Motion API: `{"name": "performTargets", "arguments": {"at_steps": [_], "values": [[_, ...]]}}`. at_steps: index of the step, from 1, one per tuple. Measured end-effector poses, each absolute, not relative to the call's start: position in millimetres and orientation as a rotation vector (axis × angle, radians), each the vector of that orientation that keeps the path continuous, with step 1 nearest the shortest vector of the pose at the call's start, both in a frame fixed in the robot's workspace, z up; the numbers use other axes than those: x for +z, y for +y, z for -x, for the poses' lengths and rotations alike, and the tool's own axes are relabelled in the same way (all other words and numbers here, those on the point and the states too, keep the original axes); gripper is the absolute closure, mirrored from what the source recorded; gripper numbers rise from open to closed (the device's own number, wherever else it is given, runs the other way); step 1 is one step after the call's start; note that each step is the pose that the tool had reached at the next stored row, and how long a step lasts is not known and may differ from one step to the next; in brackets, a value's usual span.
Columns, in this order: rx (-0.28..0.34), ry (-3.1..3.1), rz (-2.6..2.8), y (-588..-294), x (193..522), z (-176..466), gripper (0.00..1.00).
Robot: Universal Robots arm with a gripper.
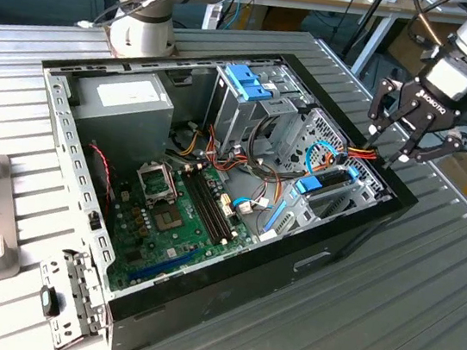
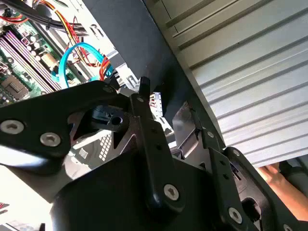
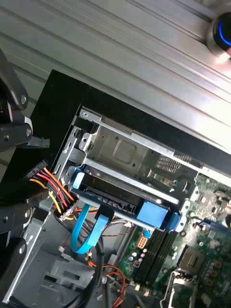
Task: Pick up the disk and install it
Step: 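Insert the first disk wire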
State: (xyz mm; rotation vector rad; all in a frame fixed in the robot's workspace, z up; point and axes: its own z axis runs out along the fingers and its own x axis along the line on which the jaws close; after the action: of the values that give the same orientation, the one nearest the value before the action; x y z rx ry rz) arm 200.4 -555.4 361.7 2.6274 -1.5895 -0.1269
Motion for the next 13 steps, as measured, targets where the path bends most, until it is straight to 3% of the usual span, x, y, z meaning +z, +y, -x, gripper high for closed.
{"name": "performTargets", "arguments": {"at_steps": [1,2,13], "values": [[-0.126,-1.559,-2.645,-555.4,361.7,-200.6,0.55],[-0.126,-1.559,-2.645,-555.4,361.7,-200.6,0.81],[-0.128,-1.56,-2.647,-554.8,365.5,-200.5,0.81]]}}
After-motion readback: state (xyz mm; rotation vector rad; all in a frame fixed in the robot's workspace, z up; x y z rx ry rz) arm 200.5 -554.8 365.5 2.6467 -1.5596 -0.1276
